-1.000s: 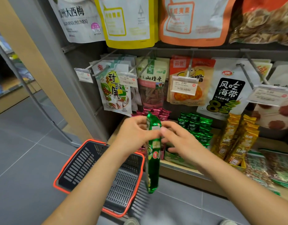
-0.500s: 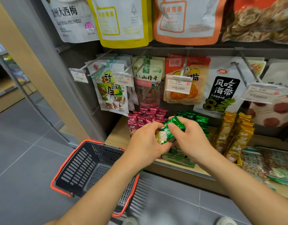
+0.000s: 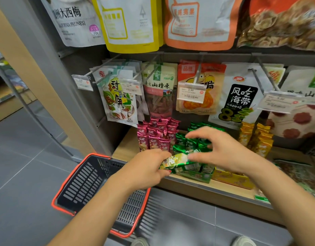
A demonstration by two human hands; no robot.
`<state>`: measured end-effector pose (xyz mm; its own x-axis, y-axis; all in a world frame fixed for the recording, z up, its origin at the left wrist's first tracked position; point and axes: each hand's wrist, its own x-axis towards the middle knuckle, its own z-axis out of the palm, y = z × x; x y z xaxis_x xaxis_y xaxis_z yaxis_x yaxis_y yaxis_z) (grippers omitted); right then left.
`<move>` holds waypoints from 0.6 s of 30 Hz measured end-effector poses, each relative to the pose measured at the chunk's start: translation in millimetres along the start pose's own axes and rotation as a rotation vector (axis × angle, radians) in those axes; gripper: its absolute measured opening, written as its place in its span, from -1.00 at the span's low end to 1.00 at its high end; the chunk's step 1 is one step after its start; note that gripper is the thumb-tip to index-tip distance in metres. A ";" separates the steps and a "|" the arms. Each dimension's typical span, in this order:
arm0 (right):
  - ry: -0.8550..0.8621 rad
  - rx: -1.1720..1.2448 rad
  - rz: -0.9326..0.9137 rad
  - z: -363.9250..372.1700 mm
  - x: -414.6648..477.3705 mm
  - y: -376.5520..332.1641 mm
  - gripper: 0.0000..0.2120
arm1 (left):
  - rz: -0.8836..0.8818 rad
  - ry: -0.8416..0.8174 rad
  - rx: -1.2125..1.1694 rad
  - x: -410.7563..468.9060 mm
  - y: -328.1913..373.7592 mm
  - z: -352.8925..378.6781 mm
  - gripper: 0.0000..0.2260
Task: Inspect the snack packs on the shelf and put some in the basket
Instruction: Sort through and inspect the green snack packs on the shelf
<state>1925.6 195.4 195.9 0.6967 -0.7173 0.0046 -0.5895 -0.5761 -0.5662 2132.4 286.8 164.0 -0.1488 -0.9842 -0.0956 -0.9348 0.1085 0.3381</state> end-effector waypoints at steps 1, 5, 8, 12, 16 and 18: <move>-0.102 -0.124 -0.027 2.4 -1.0 0.4 -0.34 | 0.005 -0.014 0.004 -0.4 -0.8 1.1 -0.63; -0.207 -0.277 -0.051 18.3 -0.9 -1.0 -0.35 | 0.047 0.003 -0.035 1.3 4.3 3.5 -0.57; -0.164 -0.239 -0.006 7.6 -2.6 4.1 -0.40 | -0.019 0.110 -0.097 -1.3 0.3 -6.4 -0.53; -0.112 -0.132 0.070 -16.1 -8.7 20.7 -0.49 | -0.141 0.141 -0.145 -10.9 -19.6 -25.8 -0.48; -0.088 -0.083 0.095 -22.2 -9.6 30.7 -0.54 | -0.211 0.180 -0.307 -13.7 -28.7 -34.8 -0.52; -0.123 -0.059 0.108 -24.1 -9.8 32.9 -0.51 | -0.232 0.211 -0.446 -13.1 -28.8 -37.4 -0.59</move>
<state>1889.5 174.0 197.1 0.6709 -0.7249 -0.1562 -0.6837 -0.5232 -0.5088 2173.4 291.4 190.5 0.1560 -0.9869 -0.0403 -0.7012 -0.1394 0.6992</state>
